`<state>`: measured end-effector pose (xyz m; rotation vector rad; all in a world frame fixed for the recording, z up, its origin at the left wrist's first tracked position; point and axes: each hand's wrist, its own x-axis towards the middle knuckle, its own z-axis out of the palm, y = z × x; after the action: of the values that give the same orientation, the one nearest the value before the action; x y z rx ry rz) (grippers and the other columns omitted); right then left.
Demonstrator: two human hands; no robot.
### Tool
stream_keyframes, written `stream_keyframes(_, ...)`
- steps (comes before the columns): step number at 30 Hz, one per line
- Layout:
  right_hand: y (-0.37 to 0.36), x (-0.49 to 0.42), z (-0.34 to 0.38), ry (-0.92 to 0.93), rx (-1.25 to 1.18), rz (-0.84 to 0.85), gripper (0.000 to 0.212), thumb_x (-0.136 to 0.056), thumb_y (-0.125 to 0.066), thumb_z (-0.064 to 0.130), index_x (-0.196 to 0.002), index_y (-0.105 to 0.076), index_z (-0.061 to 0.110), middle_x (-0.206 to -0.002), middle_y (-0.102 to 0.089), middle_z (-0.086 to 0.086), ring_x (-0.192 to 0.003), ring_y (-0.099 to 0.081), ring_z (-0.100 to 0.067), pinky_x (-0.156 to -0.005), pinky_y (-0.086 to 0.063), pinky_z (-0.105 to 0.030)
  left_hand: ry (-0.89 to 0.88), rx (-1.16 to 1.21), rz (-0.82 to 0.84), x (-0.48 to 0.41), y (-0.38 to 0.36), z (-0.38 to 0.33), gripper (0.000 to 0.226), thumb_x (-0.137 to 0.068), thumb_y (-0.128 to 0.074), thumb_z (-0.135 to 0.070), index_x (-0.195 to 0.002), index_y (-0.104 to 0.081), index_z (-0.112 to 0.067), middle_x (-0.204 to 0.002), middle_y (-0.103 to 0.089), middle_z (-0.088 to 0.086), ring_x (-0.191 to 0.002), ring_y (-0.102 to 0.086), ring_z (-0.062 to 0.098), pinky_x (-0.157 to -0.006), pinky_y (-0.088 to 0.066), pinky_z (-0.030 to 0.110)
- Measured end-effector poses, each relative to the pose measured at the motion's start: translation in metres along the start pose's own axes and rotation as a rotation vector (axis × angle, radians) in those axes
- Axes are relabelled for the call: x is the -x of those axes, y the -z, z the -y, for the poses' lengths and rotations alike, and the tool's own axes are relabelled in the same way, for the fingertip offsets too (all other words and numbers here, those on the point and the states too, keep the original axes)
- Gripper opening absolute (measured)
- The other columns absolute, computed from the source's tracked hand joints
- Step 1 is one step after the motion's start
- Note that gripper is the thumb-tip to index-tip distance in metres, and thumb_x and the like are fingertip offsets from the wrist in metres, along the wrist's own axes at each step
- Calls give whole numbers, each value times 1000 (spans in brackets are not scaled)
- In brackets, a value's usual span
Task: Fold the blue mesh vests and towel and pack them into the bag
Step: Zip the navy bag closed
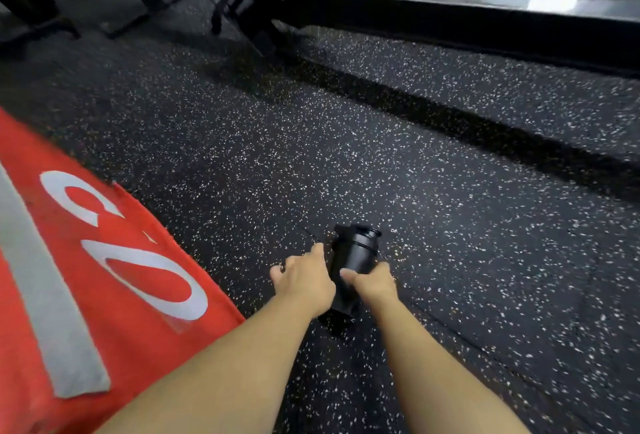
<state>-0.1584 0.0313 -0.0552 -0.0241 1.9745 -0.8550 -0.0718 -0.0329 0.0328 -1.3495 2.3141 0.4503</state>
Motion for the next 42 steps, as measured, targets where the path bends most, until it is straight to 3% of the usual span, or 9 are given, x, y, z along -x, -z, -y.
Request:
stream_keyframes(6,-25,-34,-3,-47,-26,-53,82,-61,-84,51,-113,-33,12,-115,-58,-10,-109,-58,-35,-91,-50,-45,-2,-21,21,-20,-16,4,56,-96,-44,-14,-148,-27,-27,-127,-56,2,-129,-42,22,-113,-24,42)
stream_keyframes(11,-39,-74,-21,-74,-183,-15,102,-23,-77,57,-109,-59,6,-97,-68,-8,-83,-67,-28,-76,-59,-43,-4,-3,45,-15,-17,11,54,-97,-44,-15,-147,-27,-27,-132,-54,0,-129,-42,21,-107,-26,38)
stream_keyframes(16,-12,-20,-1,-37,-250,-14,89,-28,-79,48,-105,-61,6,-97,-67,-10,-82,-67,-29,-74,-59,-42,-40,70,72,9,7,5,58,-98,-43,-15,-152,-22,-25,-149,-41,1,-132,-41,25,-106,-32,42)
stream_keyframes(23,58,92,38,125,-251,-134,106,-21,-79,52,-112,-47,9,-108,-60,-12,-94,-63,-34,-82,-57,-49,-172,354,14,96,82,-15,62,-100,-42,-12,-156,-16,-23,-152,-33,8,-134,-41,29,-109,-38,42)
stream_keyframes(29,107,217,55,296,-228,-220,90,-42,-90,43,-113,-47,8,-112,-58,-12,-96,-61,-30,-83,-55,-43,-258,599,-20,184,133,-18,56,-101,-43,-17,-152,-25,-29,-152,-37,5,-121,-54,28,-93,-48,37)
stream_keyframes(32,114,266,63,417,-182,-249,86,-56,-90,37,-121,-41,9,-115,-52,-9,-101,-55,-29,-84,-50,-41,-285,784,-33,229,158,-13,56,-97,-56,-25,-148,-35,-20,-142,-47,4,-124,-50,19,-103,-43,34)
stream_keyframes(37,101,347,74,643,-117,-253,75,-62,-85,34,-119,-41,12,-116,-51,-10,-106,-56,-32,-88,-51,-50,-333,1003,-76,286,189,4,50,-66,-79,-43,-110,-66,-21,-107,-71,-2,-103,-66,16,-96,-52,36)
stream_keyframes(40,88,391,76,768,-69,-247,82,-52,-84,38,-118,-42,14,-114,-52,-8,-102,-60,-31,-83,-54,-50,-339,1100,-163,318,201,26,26,-76,-81,-18,-99,-70,-22,-97,-74,0,-92,-69,14,-74,-55,22)
stream_keyframes(42,76,415,76,856,-23,-231,87,-50,-87,39,-119,-42,13,-115,-51,-8,-102,-60,-31,-81,-54,-49,-311,1127,-231,336,205,41,34,-65,-87,-19,-93,-70,-23,-95,-74,2,-91,-70,16,-81,-58,30)
